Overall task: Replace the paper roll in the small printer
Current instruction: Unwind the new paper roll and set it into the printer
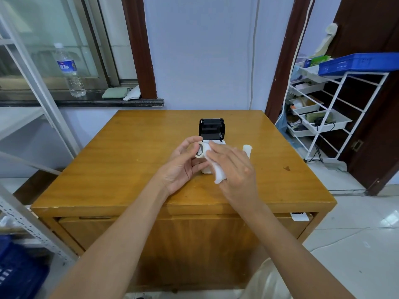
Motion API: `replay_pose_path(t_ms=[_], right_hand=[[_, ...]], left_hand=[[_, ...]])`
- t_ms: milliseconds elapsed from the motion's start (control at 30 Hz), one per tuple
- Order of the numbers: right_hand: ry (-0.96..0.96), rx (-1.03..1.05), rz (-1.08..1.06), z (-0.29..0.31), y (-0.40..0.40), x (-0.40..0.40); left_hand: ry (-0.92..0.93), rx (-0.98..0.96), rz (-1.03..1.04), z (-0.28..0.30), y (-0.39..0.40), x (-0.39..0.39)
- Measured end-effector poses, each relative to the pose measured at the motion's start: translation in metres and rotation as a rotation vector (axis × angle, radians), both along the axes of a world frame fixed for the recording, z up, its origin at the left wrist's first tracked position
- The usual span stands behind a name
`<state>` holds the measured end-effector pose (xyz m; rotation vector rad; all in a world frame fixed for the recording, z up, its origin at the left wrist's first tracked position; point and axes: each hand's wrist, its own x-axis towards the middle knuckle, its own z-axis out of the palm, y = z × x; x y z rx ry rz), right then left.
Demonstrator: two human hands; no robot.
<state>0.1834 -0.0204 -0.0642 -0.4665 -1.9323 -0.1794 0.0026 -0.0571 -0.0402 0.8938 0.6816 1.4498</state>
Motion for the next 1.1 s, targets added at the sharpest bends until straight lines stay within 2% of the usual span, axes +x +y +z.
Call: replay_pose_path(t_ms=[267,467,533,600,667,767,933,1000,1100], right_hand=[[0.068,-0.001,-0.047,0.0,0.001,-0.007],[0.125,-0.084,-0.032,0.005,0.002,-0.005],[0.154,-0.127,-0.048,0.011,0.004,-0.003],[0.182,-0.194,-0.05,0.021,0.009,0.003],[0.169,-0.267,-0.058,0.037,0.017,0.009],[0.014,-0.402,-0.063,0.058,0.04,0.014],[-0.406,-0.516,-0.009,0.078,0.072,0.006],[-0.487,-0.538,-0.012,0.084,0.079,-0.002],[-0.566,-0.592,-0.013,0.086,0.087,-0.01]], left_hand=[[0.044,-0.008,-0.056,-0.004,0.002,0.0],[0.067,0.028,-0.043,0.004,-0.005,0.011],[0.103,0.045,0.007,0.004,-0.006,0.01],[0.154,0.032,0.151,0.004,-0.005,0.01],[0.325,0.027,0.393,-0.001,-0.001,0.011],[0.812,0.042,0.696,-0.015,0.011,0.01],[1.25,-0.056,0.741,-0.016,0.015,0.015],[1.445,-0.067,0.701,-0.015,0.017,0.018],[1.562,-0.115,0.648,-0.014,0.018,0.022]])
